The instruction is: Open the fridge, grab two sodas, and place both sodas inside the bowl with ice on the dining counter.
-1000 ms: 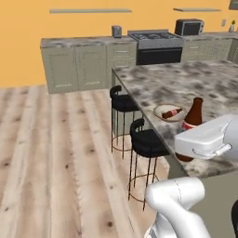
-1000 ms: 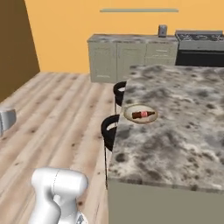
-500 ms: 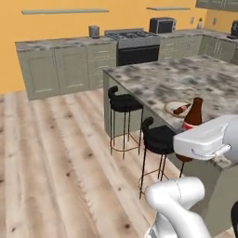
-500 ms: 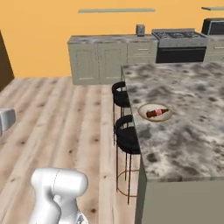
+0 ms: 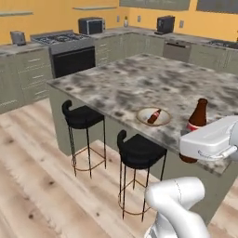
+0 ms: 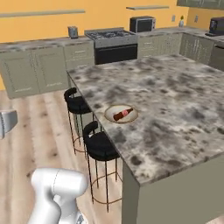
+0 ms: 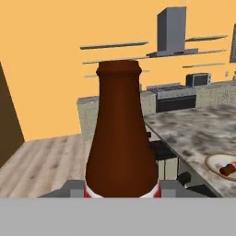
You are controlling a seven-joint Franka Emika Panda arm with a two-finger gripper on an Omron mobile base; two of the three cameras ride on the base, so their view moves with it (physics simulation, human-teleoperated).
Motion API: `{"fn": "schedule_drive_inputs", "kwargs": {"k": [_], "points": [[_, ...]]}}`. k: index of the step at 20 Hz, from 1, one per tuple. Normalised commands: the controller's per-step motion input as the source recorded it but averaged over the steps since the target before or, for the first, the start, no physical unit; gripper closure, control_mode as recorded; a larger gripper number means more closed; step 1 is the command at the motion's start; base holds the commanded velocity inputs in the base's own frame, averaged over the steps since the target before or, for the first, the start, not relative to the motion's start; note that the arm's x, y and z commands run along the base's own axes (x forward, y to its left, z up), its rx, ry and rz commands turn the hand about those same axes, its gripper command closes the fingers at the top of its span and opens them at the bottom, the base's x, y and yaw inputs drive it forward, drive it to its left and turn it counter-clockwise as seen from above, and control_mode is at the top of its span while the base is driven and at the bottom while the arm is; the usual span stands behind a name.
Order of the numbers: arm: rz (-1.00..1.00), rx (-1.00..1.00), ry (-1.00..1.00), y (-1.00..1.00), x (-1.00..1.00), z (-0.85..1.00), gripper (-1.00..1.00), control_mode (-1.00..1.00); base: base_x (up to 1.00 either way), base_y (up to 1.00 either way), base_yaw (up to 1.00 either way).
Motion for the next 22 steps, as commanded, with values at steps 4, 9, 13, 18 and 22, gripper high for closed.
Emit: {"fn": "schedule_drive_inputs", "kwargs": {"k": [4, 9, 13, 18, 22], "points": [[0.00, 0.00, 0.00, 0.00, 0.00, 0.00, 1.00, 1.00, 0.31, 0.38, -0.63], [0.00, 0.00, 0.00, 0.00, 0.00, 0.00, 1.00, 1.00, 0.21, 0.53, -0.58], [0.00, 0.00, 0.00, 0.00, 0.00, 0.00, 1.00, 1.00, 0.15, 0.84, -0.46], [0.00, 0.00, 0.00, 0.00, 0.00, 0.00, 1.00, 1.00, 0.01, 1.00, -0.38], [0.00, 0.00, 0.00, 0.00, 0.00, 0.00, 1.00, 1.00, 0.12, 0.72, -0.43]]}}
